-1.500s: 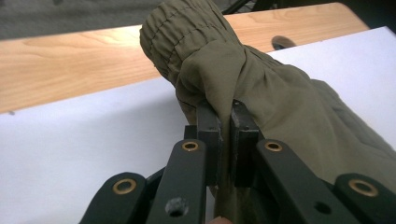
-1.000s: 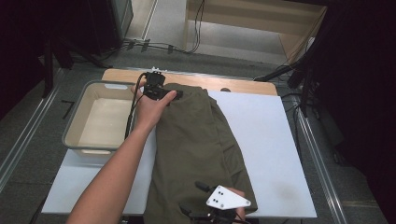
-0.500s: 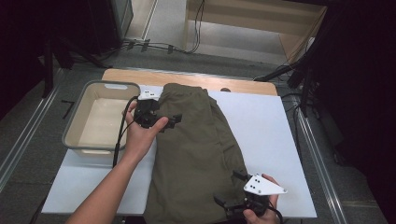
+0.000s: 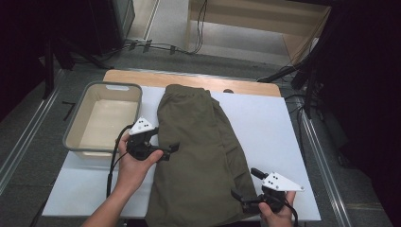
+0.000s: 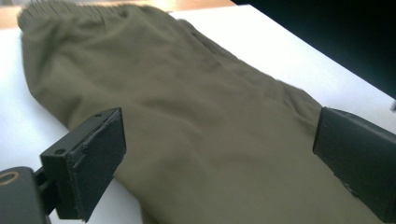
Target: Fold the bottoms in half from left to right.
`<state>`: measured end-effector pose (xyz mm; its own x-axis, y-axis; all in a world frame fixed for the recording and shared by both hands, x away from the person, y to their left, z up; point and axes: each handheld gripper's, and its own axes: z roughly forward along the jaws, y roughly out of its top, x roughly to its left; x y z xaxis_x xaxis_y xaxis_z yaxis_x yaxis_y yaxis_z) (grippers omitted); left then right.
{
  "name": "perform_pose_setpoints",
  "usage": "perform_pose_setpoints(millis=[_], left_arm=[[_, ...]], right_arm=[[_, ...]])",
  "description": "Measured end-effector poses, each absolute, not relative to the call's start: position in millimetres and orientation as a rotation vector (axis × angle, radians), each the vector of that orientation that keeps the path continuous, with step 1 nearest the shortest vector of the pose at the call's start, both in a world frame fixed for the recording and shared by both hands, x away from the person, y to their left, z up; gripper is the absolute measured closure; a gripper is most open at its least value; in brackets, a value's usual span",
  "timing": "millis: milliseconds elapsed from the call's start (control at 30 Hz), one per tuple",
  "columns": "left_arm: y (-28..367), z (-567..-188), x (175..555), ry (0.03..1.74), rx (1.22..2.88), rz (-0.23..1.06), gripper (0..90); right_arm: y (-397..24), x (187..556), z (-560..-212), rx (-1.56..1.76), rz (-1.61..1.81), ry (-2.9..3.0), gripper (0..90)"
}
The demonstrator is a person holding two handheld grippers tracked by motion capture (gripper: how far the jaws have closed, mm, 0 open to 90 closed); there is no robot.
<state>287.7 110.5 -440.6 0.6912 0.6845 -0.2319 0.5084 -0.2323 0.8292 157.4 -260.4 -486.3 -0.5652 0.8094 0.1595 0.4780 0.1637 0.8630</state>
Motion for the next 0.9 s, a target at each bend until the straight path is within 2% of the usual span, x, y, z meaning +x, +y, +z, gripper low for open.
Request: perform_pose_setpoints(millis=[300, 400, 433, 500, 667, 733, 833, 900], left_arm=[[113, -465, 251, 0.915, 1.953, 0.260, 10.8], [116, -476, 243, 0.938, 1.966, 0.247, 14.0], [116, -479, 241, 0.950, 1.970, 0.224, 16.5], [115, -483, 233, 0.946, 2.006, 0.257, 20.8], [113, -494, 222, 0.973, 2.035, 0.314, 26.3], [113, -498, 221, 0.981, 2.052, 0.338, 28.1], [116, -503, 222, 1.021, 2.037, 0.301, 35.0], [116, -506, 221, 1.038, 2.036, 0.284, 38.8]], right_arm=[[-272, 165, -496, 1.284, 1.308, 2.118, 0.0], [-275, 167, -500, 1.320, 1.261, 2.101, 3.0], [-276, 168, -501, 1.328, 1.255, 2.100, 3.1], [-277, 170, -503, 1.342, 1.244, 2.109, 4.4], [-279, 173, -511, 1.390, 1.183, 2.099, 15.3], [-279, 174, -514, 1.424, 1.154, 2.088, 23.8], [-281, 175, -520, 1.470, 1.092, 2.066, 35.0], [-282, 176, -524, 1.497, 1.039, 2.062, 39.4]])
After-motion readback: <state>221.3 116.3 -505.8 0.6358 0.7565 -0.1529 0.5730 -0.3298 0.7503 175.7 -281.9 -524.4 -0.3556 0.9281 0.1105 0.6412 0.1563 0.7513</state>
